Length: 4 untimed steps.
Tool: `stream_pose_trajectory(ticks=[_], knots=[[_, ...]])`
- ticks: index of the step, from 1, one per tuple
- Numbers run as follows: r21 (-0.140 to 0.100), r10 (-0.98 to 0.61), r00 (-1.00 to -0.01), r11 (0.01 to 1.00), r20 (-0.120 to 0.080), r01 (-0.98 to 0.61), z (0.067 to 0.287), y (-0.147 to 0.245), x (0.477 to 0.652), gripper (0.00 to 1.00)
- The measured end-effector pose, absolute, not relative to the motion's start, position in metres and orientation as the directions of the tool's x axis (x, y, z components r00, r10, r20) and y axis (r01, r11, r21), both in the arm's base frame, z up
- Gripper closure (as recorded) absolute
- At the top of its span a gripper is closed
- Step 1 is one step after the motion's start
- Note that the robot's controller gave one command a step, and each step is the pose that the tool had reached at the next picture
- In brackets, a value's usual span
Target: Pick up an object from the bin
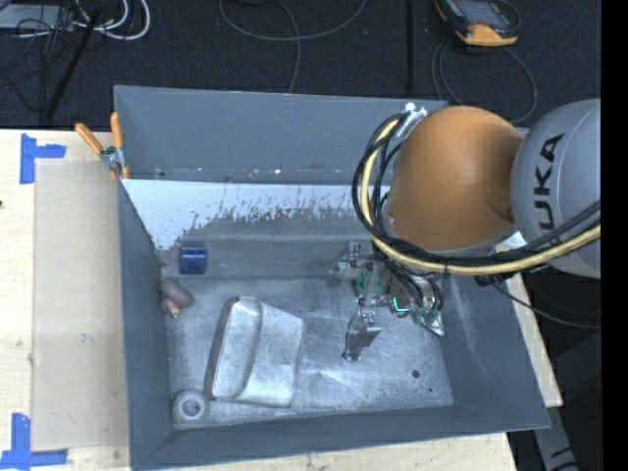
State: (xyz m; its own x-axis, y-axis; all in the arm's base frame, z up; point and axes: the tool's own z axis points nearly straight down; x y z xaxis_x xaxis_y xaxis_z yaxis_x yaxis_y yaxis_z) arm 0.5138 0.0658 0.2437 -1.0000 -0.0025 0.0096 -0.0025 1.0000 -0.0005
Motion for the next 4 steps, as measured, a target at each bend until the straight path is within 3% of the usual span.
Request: stream_pose_trajectory(ticks=[1, 2, 3, 4], knots=[[-0.001, -0.14, -0.99, 0.99, -0.012, -0.14, 0.106, 0.105, 0.513, 0.0], [-0.001, -0.139, -0.99, 0.99, 0.003, -0.139, 0.107, 0.105, 0.509, 1.0], [0.001, -0.138, -0.99, 0.99, 0.004, -0.138, 0.106, 0.105, 0.509, 0.0], [0.01, -0.199, -0.98, 0.98, -0.022, -0.2, 0.096, 0.096, 0.524, 0.0]])
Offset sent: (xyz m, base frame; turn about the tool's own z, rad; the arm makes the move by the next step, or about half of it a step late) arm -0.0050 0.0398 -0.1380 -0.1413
